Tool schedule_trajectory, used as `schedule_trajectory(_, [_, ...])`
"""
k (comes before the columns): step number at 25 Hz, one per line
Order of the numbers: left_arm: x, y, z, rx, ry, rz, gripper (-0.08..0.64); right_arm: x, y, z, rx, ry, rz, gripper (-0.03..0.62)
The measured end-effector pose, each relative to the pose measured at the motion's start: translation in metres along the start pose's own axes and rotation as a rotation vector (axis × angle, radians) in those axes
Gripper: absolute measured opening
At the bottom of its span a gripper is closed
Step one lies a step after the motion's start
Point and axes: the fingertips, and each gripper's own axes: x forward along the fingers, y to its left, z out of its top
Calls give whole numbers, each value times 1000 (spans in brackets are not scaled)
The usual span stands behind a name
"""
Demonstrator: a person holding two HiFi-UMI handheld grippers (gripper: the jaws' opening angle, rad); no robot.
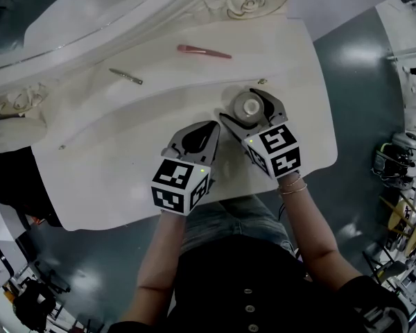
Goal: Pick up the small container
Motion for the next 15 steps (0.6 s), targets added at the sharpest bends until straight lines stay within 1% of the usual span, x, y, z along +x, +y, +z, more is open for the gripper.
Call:
schedule_trajectory(10, [-3,2,-1,-18,-9,-3,14,5,-4,-2,-35,6,-36,351])
schedule_trajectory(15, [-4,-2,1,-4,-6,-10,14,5,-4,-2,-52,14,-39,345])
